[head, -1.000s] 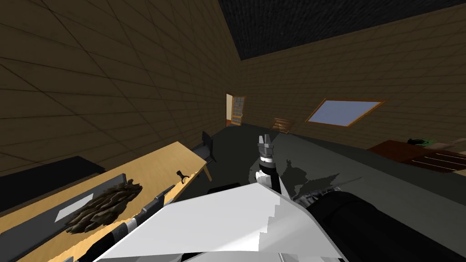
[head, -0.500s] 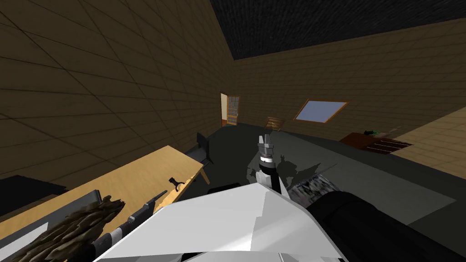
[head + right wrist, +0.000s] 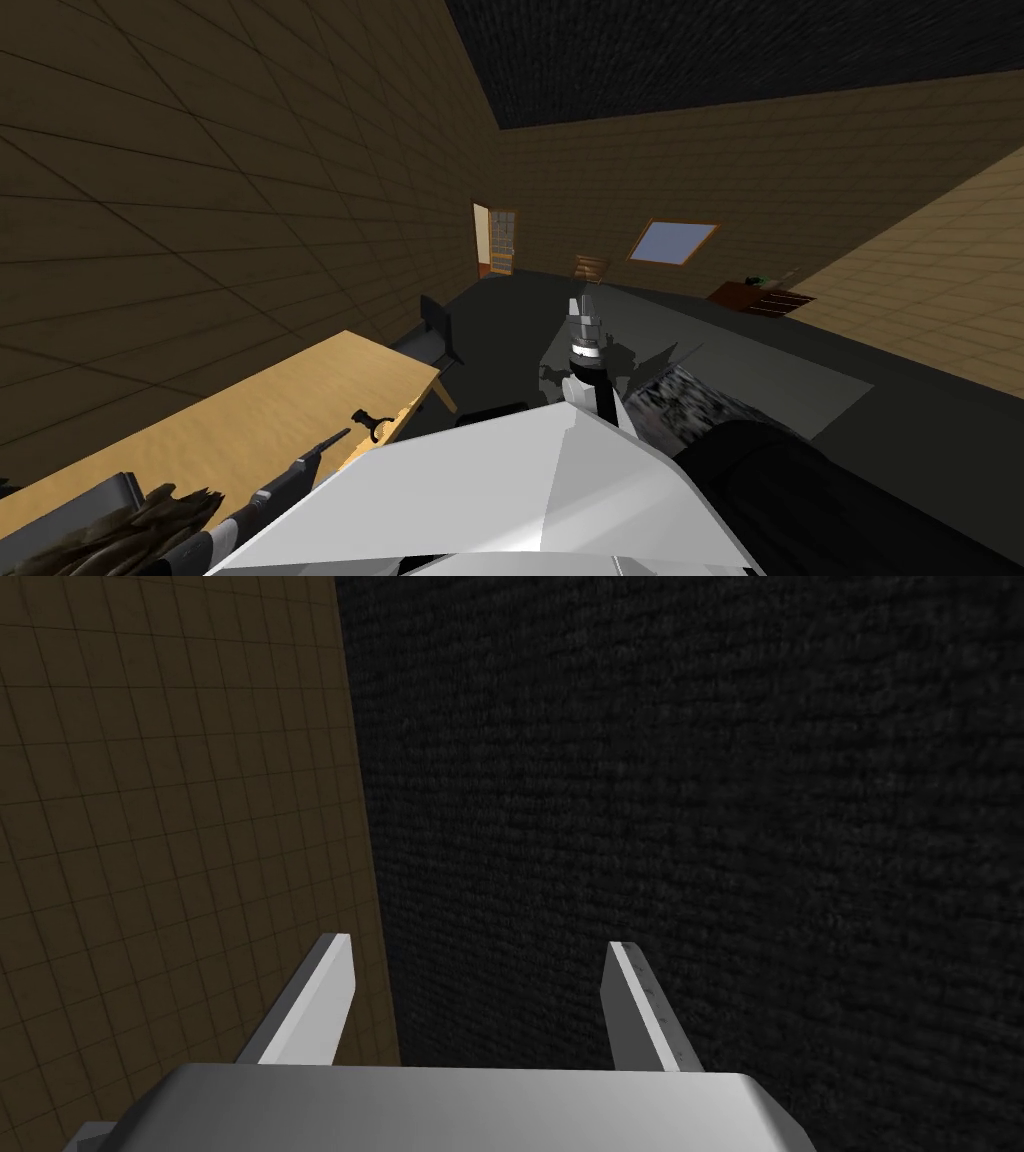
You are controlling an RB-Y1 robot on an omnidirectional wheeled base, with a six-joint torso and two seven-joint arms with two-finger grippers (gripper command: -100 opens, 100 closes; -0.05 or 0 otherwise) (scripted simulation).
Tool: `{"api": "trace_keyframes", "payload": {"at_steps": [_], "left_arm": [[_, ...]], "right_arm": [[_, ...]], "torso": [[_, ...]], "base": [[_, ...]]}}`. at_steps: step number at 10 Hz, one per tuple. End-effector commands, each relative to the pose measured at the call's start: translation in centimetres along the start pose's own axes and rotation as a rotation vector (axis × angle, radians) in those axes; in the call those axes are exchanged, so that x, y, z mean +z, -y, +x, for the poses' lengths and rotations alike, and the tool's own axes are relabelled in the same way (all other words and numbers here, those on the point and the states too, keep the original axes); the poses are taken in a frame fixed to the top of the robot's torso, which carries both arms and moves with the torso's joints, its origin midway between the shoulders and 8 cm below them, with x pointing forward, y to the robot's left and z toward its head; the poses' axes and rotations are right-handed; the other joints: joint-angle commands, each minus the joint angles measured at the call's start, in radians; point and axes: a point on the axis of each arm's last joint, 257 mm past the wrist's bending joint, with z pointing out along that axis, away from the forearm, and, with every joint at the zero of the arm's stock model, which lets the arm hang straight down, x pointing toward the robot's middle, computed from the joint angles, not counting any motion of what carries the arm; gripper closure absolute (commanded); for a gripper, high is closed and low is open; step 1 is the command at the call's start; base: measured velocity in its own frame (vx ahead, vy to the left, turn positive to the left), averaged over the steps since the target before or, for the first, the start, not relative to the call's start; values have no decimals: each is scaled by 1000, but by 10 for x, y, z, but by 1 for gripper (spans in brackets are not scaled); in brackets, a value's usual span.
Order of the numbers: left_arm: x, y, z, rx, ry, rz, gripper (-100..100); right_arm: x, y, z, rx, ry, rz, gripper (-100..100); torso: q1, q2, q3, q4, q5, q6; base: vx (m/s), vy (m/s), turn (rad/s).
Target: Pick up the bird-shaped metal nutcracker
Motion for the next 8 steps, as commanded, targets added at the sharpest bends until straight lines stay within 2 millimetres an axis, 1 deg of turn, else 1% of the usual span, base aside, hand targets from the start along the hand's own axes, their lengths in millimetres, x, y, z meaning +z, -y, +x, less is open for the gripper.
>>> {"api": "trace_keyframes", "payload": {"at_steps": [1,2,8], "left_arm": [[-5,-6,-9,-18,20,-20,-100],[-7,-9,-13,-27,28,-27,-100],[-8,-10,-16,-33,34,-32,-100]], "right_arm": [[0,0,0,0,0,0,0],[0,0,0,0,0,0,0],[0,0,0,0,0,0,0]], "torso": [[0,0,0,0,0,0],[-2,1,1,0,-1,0],[-1,1,1,0,-1,0]], "base": [[2,-24,-85],[-3,-24,-85],[8,-8,-29]]}}
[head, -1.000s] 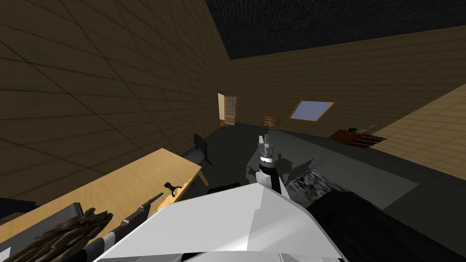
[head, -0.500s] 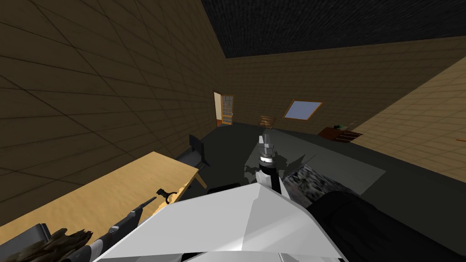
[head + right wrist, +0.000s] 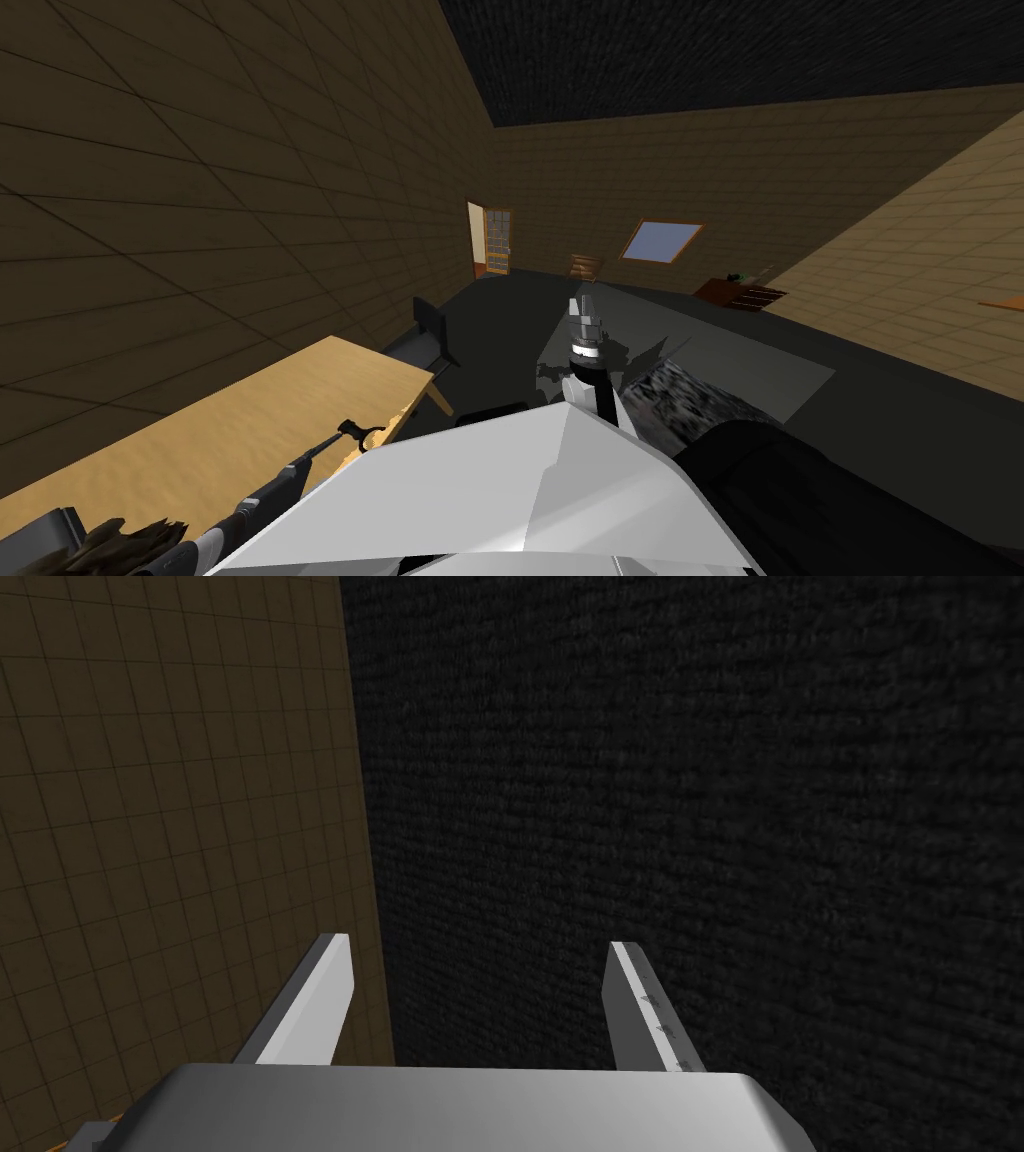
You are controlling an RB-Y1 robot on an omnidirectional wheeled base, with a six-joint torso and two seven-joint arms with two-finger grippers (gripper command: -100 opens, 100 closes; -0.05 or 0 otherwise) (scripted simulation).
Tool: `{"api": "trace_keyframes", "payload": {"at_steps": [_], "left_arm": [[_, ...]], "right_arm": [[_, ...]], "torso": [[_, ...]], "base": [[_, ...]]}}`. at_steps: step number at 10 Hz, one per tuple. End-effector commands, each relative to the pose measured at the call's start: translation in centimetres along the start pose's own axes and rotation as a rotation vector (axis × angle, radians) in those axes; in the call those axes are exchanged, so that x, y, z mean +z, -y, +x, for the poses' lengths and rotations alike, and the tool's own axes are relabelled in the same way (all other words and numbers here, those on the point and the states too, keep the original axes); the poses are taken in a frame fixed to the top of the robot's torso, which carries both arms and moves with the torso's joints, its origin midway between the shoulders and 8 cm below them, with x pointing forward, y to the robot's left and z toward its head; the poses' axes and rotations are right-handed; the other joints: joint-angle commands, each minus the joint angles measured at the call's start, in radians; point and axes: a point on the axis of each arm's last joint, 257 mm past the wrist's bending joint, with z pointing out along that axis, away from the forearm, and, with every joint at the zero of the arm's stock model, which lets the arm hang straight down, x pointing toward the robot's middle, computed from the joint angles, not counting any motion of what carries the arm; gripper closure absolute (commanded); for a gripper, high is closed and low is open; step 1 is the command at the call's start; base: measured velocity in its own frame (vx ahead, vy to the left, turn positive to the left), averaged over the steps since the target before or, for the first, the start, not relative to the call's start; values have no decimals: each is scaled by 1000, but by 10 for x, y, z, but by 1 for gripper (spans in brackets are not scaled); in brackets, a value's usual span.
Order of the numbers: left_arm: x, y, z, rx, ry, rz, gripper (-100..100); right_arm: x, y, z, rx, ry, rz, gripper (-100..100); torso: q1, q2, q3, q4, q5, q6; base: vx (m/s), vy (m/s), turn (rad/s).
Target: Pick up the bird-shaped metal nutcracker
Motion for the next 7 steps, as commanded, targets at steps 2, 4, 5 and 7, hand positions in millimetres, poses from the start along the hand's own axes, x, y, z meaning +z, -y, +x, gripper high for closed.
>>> {"api": "trace_keyframes", "payload": {"at_steps": [2,4,5,7], "left_arm": [[0,0,0,0,0,0,-100],[0,0,0,0,0,0,-100],[0,0,0,0,0,0,-100],[0,-1,-1,-5,3,-2,-100]], "right_arm": [[0,0,0,0,0,0,0],[0,0,0,0,0,0,0],[0,0,0,0,0,0,0],[0,0,0,0,0,0,0]], "torso": [[1,-1,0,0,0,0],[0,0,0,0,0,0],[0,0,0,0,0,0],[1,0,0,0,0,0]], "base": [[16,5,16],[-3,-4,-13],[-5,-5,-16],[3,3,10]]}}
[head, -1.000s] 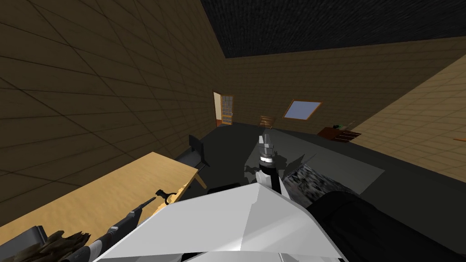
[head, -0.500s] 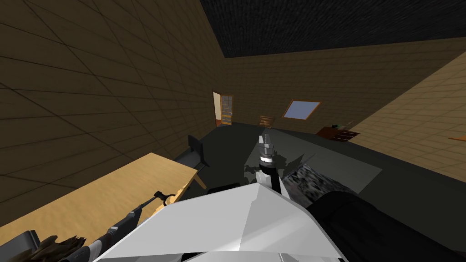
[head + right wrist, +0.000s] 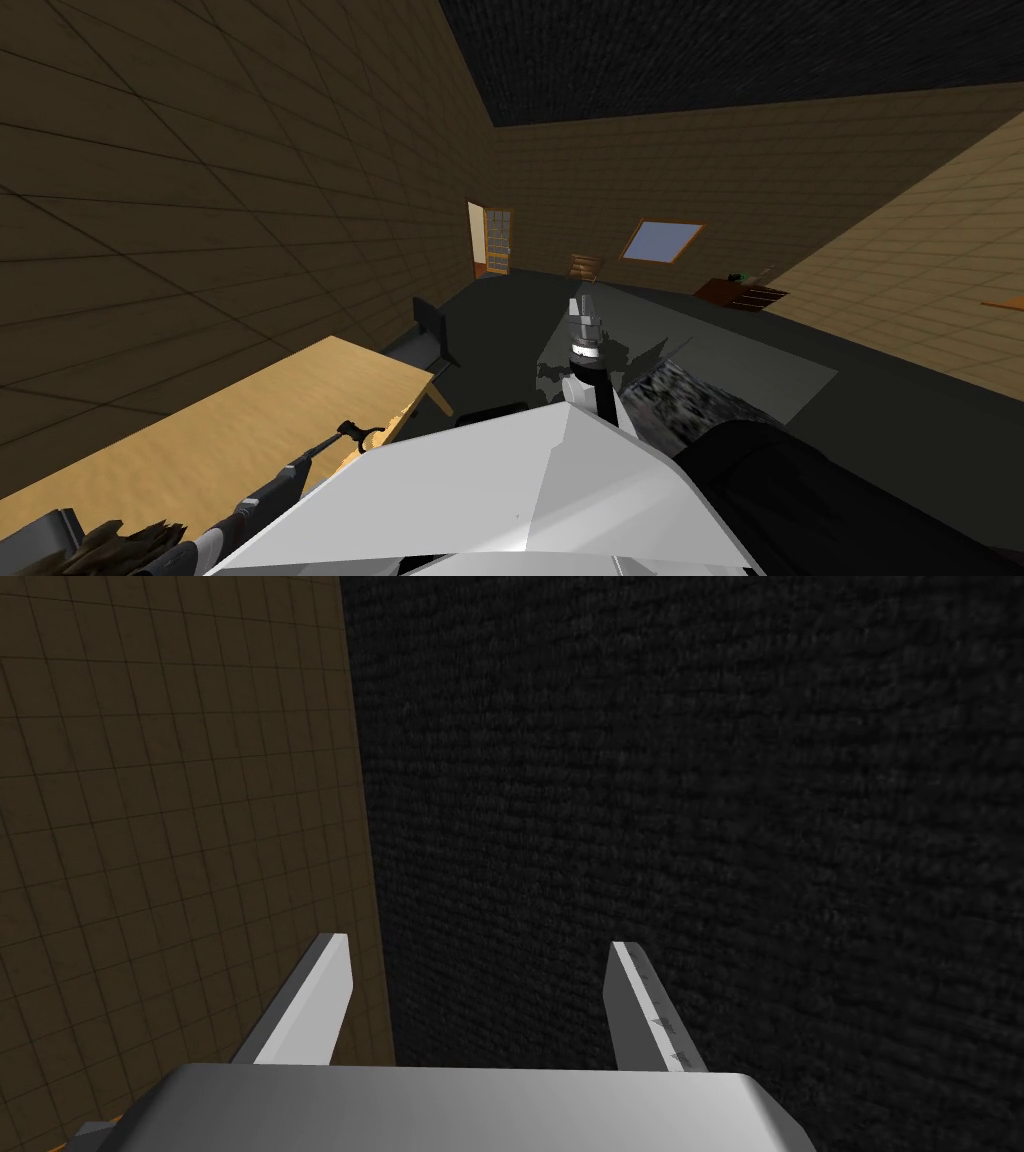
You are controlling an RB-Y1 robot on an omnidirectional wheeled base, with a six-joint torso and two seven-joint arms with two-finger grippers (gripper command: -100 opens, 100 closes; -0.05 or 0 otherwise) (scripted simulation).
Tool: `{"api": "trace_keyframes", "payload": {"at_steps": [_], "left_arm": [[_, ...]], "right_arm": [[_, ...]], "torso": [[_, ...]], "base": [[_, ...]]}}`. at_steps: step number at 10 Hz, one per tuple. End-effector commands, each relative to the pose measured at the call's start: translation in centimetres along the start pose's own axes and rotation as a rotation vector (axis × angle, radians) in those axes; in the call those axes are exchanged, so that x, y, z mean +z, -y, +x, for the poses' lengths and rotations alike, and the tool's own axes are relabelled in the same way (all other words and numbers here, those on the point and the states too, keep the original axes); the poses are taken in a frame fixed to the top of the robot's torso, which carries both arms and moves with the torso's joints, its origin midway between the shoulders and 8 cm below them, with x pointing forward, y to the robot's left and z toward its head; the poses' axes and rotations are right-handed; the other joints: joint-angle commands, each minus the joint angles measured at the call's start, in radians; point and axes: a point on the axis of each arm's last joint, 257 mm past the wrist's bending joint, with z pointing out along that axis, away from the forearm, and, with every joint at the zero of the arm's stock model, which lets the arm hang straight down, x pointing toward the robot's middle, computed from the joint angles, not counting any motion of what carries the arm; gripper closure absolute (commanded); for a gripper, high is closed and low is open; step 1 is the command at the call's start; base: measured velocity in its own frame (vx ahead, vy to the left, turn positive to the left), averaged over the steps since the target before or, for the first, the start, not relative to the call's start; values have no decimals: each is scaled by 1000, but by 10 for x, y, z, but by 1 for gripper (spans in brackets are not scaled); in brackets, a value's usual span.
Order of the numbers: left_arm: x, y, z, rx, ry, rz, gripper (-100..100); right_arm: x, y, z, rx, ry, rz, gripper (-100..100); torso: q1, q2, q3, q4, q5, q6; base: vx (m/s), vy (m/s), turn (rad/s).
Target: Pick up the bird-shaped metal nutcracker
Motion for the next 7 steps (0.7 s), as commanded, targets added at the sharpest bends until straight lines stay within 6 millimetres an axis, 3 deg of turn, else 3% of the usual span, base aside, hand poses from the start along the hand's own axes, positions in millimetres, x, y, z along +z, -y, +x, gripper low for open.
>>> {"api": "trace_keyframes", "payload": {"at_steps": [1,7], "left_arm": [[0,0,0,-1,0,0,-100],[0,0,0,-1,0,0,-100]], "right_arm": [[0,0,0,0,0,0,0],[0,0,0,0,0,0,0]], "torso": [[0,0,0,0,0,0],[0,0,0,0,0,0]], "base": [[13,-13,-46],[4,0,0]]}}
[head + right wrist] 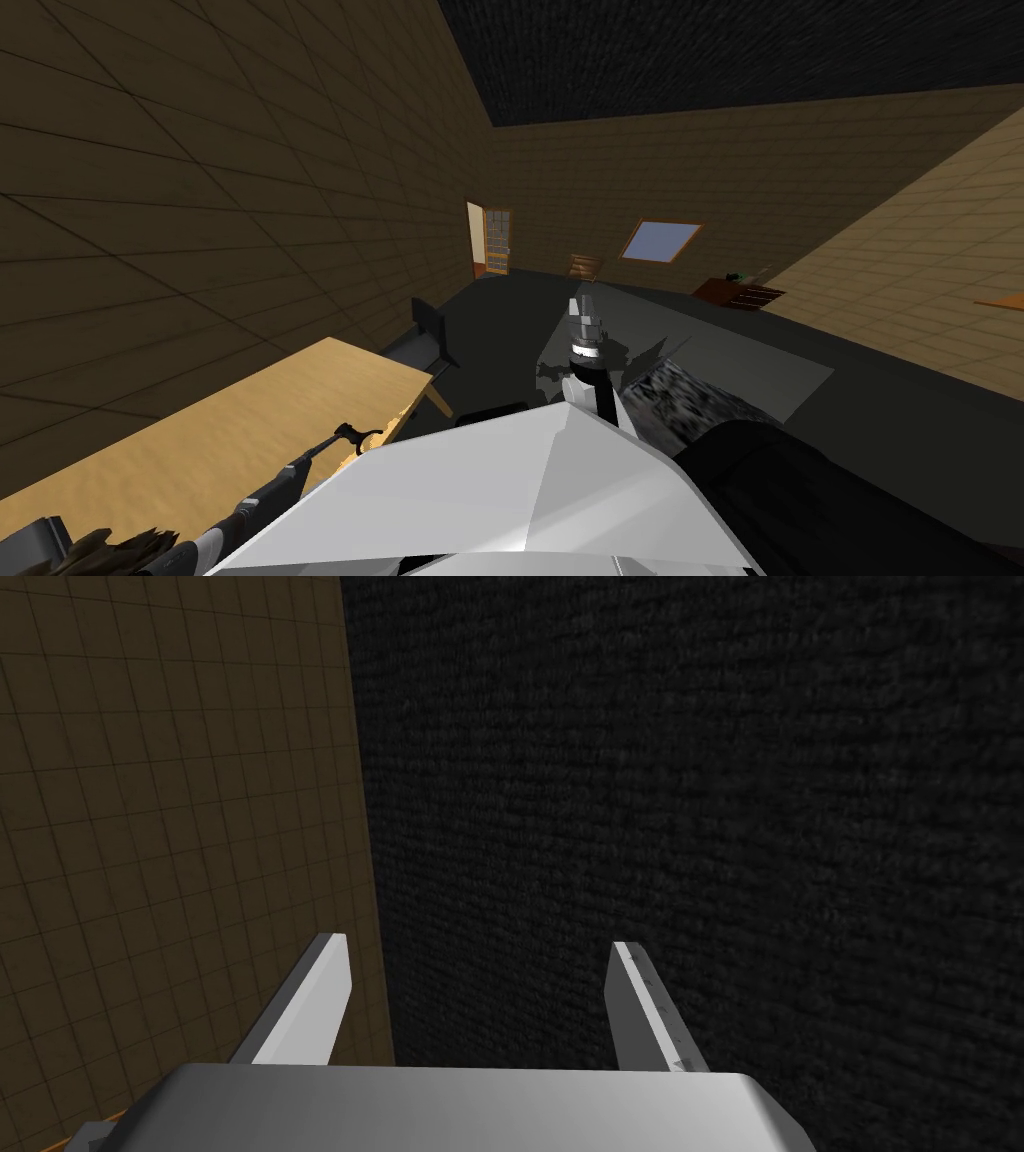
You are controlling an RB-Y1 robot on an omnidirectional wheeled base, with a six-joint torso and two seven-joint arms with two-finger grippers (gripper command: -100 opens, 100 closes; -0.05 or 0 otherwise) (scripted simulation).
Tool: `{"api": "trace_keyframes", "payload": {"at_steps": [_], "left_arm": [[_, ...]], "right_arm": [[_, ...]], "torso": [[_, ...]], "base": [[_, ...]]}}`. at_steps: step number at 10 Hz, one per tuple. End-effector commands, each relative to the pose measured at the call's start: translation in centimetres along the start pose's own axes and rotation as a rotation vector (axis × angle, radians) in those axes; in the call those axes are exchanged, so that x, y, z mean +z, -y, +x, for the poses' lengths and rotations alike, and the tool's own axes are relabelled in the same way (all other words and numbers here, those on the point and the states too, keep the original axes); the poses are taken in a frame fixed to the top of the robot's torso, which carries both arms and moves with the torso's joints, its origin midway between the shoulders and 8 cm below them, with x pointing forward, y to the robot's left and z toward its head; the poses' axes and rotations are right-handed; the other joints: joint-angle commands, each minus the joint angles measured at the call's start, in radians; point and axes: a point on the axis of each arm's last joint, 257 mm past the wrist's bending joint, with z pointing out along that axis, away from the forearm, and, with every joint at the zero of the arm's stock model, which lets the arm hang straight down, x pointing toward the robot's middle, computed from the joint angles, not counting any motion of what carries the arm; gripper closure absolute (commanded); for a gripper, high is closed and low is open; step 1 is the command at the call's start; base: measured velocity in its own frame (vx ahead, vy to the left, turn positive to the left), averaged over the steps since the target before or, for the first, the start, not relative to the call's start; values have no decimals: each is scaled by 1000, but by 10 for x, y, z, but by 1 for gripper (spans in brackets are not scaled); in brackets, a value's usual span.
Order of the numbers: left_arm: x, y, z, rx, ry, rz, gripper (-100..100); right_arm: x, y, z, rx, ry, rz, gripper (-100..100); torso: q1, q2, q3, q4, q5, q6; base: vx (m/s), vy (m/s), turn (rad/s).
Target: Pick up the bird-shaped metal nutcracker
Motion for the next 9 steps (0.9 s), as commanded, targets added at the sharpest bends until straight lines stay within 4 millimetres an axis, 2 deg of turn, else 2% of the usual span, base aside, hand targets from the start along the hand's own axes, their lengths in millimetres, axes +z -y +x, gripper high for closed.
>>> {"api": "trace_keyframes", "payload": {"at_steps": [1,2,5,7,9], "left_arm": [[0,0,0,0,0,0,-100],[-8,-2,-14,-39,36,-2,-100],[-21,-8,-31,-86,84,-9,-100],[-27,-10,-38,-100,100,-14,-100],[-19,-6,-25,-29,49,-24,-100]], "right_arm": [[0,0,0,0,0,0,0],[0,0,0,0,0,0,0],[0,0,0,0,0,0,0],[0,0,0,0,0,0,0],[0,0,0,0,0,0,0]], "torso": [[0,0,0,0,0,0],[0,0,0,0,0,0],[-10,2,1,0,-2,0],[-7,2,1,0,-2,0],[-1,2,1,0,-1,0]], "base": [[5,5,18],[8,-89,3],[-26,-143,16],[-10,-81,15],[-30,57,43]]}}
